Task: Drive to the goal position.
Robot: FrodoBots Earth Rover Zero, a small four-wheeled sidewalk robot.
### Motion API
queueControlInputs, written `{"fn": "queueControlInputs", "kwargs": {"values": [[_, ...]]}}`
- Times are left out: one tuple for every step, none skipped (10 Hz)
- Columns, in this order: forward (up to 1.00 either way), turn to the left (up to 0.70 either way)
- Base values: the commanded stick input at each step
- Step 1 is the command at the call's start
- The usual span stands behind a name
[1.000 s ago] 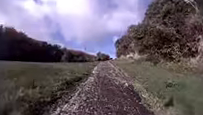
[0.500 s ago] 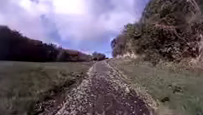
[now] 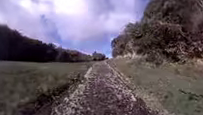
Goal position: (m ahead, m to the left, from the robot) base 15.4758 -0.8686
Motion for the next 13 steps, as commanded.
{"fn": "queueControlInputs", "kwargs": {"values": [[0.85, 0.00], [0.85, 0.00], [0.85, 0.00], [0.85, 0.00], [0.85, 0.00], [0.85, 0.00], [0.85, 0.00], [0.85, 0.00], [0.85, 0.00], [0.85, 0.00], [0.85, 0.00], [0.85, 0.00], [0.85, 0.00]]}}
